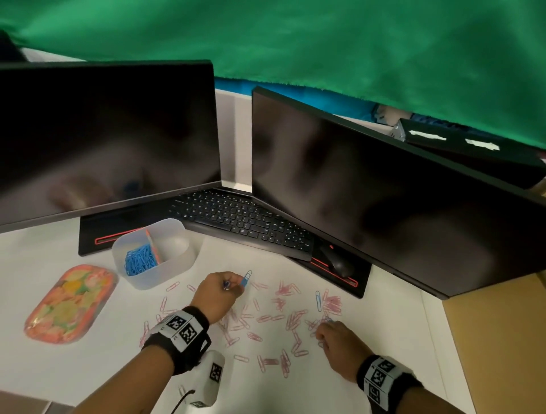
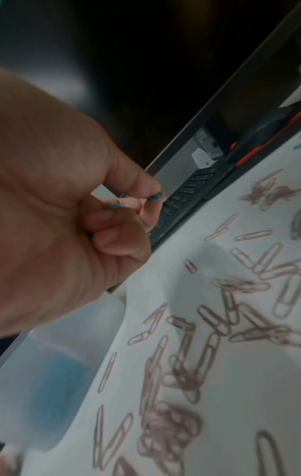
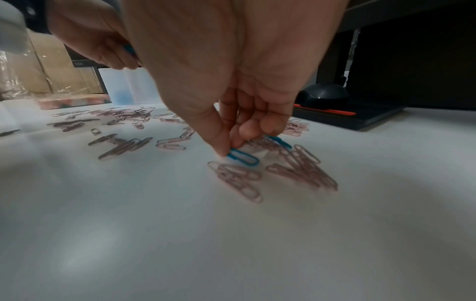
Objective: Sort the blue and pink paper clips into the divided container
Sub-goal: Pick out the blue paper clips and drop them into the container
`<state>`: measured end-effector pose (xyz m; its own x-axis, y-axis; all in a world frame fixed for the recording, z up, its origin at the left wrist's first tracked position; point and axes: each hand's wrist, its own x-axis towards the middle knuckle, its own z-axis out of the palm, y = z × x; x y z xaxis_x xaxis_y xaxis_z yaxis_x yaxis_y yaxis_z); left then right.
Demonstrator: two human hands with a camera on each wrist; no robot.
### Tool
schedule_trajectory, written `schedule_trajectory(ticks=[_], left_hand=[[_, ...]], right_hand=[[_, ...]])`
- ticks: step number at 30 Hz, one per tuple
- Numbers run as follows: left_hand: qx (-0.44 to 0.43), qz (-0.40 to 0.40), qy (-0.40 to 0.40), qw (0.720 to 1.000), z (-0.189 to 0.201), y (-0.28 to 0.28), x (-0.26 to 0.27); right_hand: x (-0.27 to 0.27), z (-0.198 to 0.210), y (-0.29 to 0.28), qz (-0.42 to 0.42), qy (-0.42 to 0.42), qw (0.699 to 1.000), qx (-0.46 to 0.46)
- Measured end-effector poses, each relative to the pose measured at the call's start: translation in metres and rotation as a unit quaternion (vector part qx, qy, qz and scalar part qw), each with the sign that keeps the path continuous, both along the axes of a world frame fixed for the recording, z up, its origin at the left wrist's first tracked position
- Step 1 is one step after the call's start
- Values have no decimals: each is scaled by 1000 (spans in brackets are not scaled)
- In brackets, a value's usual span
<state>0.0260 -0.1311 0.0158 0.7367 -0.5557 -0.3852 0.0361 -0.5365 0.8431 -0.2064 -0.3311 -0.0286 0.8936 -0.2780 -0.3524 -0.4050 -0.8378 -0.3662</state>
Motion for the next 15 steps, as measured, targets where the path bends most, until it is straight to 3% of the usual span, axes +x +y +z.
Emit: schedule_trajectory(ticks=[8,12,15], left_hand=[[-46,132,-1,990,34,62,47],[-17,236,-6,972,40,94,86],[23,257,14,966,37,109,113]], right_hand=[[28,8,18,27,10,999,30],[106,49,64,-3,-68,988,135],[181,75,112,-49,-108,962,247]])
